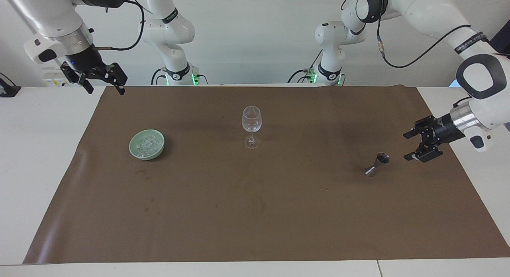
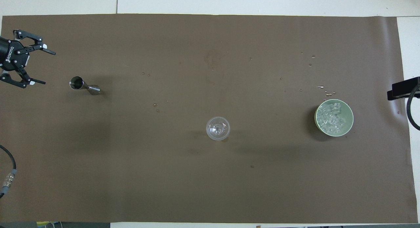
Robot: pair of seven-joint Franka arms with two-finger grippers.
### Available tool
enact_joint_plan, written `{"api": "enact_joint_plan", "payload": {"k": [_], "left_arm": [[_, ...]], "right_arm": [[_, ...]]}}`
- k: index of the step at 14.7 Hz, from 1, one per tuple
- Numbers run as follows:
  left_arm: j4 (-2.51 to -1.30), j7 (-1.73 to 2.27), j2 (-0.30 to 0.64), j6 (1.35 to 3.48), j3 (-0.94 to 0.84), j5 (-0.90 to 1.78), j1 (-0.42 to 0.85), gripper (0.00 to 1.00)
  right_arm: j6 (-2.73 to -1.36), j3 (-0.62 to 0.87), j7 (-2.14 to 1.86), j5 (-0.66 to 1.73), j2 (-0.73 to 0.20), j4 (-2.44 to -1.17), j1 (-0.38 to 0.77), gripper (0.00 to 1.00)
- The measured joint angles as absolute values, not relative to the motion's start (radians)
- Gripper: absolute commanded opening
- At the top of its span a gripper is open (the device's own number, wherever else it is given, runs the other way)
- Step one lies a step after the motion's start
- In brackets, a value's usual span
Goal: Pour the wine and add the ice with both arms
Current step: 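Reach the left gripper to the silver cup and close on it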
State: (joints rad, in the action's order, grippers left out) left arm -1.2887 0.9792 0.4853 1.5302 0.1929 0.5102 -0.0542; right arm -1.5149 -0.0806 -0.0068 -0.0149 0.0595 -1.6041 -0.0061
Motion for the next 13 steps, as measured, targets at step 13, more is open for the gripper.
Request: {"api": "enact_joint_plan", "payload": {"k": [13], "left_arm": [[-1.425,1.135,0.608,1.667,0.205,0.81,-0.188,1.0]], "right_arm": [[-1.515,-0.081,-0.007,-0.015,0.06,-1.604,-0.006,1.0]]}}
